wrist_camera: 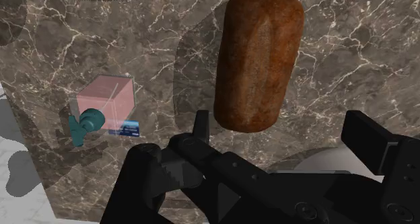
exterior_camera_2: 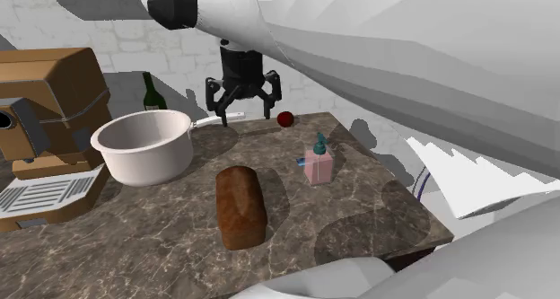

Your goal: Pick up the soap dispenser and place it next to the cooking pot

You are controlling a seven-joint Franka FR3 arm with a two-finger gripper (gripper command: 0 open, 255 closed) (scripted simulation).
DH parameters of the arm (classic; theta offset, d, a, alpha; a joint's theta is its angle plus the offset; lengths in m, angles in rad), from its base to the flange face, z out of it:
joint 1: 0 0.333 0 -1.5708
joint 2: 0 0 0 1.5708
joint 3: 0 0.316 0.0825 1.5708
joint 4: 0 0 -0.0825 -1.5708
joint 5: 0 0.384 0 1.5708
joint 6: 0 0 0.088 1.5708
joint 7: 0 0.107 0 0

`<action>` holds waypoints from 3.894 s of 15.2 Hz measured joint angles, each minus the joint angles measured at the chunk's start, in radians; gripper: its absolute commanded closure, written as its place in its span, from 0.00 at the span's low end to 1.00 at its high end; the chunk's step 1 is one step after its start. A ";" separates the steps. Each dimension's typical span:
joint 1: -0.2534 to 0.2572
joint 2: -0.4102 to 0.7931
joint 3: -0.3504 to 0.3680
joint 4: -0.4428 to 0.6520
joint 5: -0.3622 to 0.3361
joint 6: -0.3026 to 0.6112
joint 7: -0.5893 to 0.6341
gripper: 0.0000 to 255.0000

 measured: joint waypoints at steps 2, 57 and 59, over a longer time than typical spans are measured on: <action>-0.003 0.010 -0.007 -0.004 -0.003 0.011 -0.006 0.00; -0.168 0.894 -0.357 0.352 0.068 0.389 -0.452 1.00; -0.167 0.882 -0.358 0.365 0.063 0.365 -0.448 1.00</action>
